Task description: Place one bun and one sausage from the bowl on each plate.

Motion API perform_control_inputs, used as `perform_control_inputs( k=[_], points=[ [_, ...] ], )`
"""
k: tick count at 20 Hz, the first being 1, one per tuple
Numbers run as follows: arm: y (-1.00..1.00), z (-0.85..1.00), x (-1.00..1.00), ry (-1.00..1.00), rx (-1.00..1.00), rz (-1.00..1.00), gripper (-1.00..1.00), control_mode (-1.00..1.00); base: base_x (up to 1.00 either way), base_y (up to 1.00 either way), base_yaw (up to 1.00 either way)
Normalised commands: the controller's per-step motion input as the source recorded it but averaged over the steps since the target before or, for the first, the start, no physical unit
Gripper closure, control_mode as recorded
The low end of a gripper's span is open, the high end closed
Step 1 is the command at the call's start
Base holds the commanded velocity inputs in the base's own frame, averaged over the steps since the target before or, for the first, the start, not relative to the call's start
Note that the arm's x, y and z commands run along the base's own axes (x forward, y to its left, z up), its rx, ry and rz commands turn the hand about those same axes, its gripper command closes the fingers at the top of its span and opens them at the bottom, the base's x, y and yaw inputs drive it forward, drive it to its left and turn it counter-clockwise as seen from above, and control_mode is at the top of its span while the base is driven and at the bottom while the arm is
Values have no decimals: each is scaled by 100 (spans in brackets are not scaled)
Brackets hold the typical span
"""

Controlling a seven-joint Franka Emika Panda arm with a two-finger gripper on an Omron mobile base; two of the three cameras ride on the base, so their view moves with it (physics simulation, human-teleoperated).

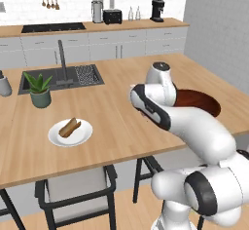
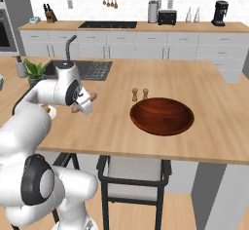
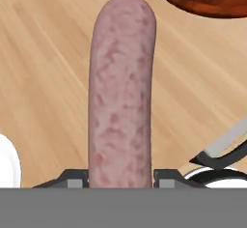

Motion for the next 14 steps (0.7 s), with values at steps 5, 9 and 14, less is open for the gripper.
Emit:
perform_control_inputs(
  k=[5,9,14],
  points=[
    [100,-34,-9,-3,3,2,100,-100,0,0,0],
    [100,-2,13,2,6,0,100,-100,0,0,0],
    [100,18,20,16,12,0,100,-100,0,0,0]
  ],
)
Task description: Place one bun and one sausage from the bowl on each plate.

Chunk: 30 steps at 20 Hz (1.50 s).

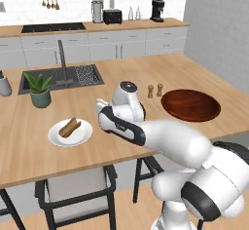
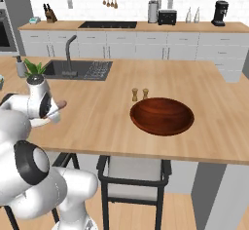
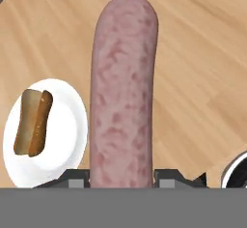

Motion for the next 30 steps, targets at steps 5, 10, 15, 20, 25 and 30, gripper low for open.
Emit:
perform_control_inputs(
  k=[5,10,15,20,25,30],
  points=[
    [100,-9,1,20,12,0,100,-100,0,0,0],
    [85,-37,5,14,5,8,100,-100,0,0,0],
    [8,-40,39,1,-12,-1,100,-100,0,0,0],
    [25,-37,63,0,-7,-7,100,-100,0,0,0],
    [84,-27,80,0,-1,-12,100,-100,0,0,0],
    [45,-12,57,1,-1,-10,-100,-100,0,0,0]
  ],
)
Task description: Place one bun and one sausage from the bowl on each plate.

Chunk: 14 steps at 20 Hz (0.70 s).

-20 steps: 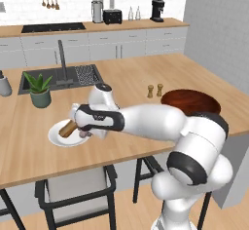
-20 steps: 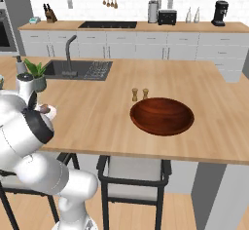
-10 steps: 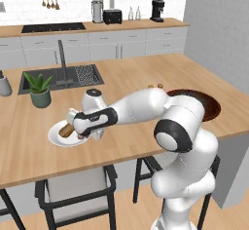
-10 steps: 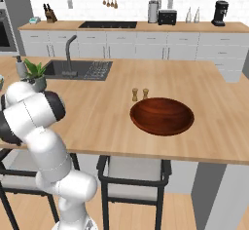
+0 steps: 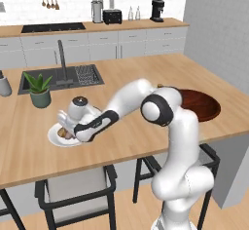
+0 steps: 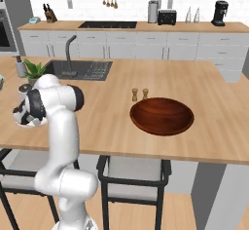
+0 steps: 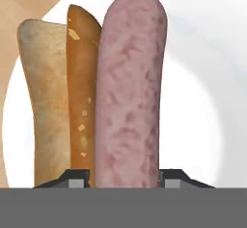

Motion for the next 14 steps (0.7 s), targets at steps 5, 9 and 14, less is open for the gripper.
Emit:
perform_control_inputs(
  k=[5,9,14],
  points=[
    [-1,22,10,7,1,-1,-100,-100,0,0,0],
    [-62,32,-31,5,6,0,-100,-100,0,0,0],
    [-100,68,-86,-2,25,-2,-100,-100,0,0,0]
  ],
)
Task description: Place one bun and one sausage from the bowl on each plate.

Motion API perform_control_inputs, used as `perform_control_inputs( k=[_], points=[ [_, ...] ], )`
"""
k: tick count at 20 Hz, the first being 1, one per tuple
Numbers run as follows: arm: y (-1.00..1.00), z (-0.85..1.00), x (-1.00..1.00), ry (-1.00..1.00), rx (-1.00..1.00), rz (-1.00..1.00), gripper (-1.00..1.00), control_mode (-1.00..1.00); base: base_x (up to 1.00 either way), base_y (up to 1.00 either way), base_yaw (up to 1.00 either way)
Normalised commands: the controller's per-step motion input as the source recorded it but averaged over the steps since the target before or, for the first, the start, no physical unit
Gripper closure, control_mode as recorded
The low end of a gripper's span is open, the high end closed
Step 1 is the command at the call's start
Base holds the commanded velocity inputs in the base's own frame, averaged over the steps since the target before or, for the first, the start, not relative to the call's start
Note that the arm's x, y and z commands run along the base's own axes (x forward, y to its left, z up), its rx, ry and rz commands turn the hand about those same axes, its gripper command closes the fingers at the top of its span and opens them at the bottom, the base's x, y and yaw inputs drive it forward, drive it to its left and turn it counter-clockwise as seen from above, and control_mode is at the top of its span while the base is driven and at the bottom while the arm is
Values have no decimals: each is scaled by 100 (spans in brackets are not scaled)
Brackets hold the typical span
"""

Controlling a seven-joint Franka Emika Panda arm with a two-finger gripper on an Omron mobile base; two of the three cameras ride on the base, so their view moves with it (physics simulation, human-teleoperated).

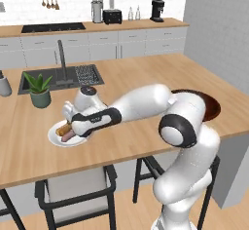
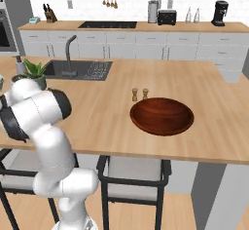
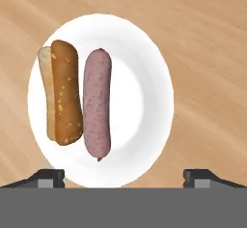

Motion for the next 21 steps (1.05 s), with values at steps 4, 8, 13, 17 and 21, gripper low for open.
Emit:
perform_control_inputs(
  k=[4,8,13,17,21],
  points=[
    [-100,100,-100,-19,44,-9,-100,-100,0,0,0],
    [-99,100,-94,-31,47,-12,-100,-100,0,0,0],
    [-75,100,-90,-52,35,-13,-100,-100,0,0,0],
    [-50,67,-58,-47,24,-8,-100,-100,0,0,0],
    [-1,10,-22,-21,-1,5,-100,-100,0,0,0]
  ],
)
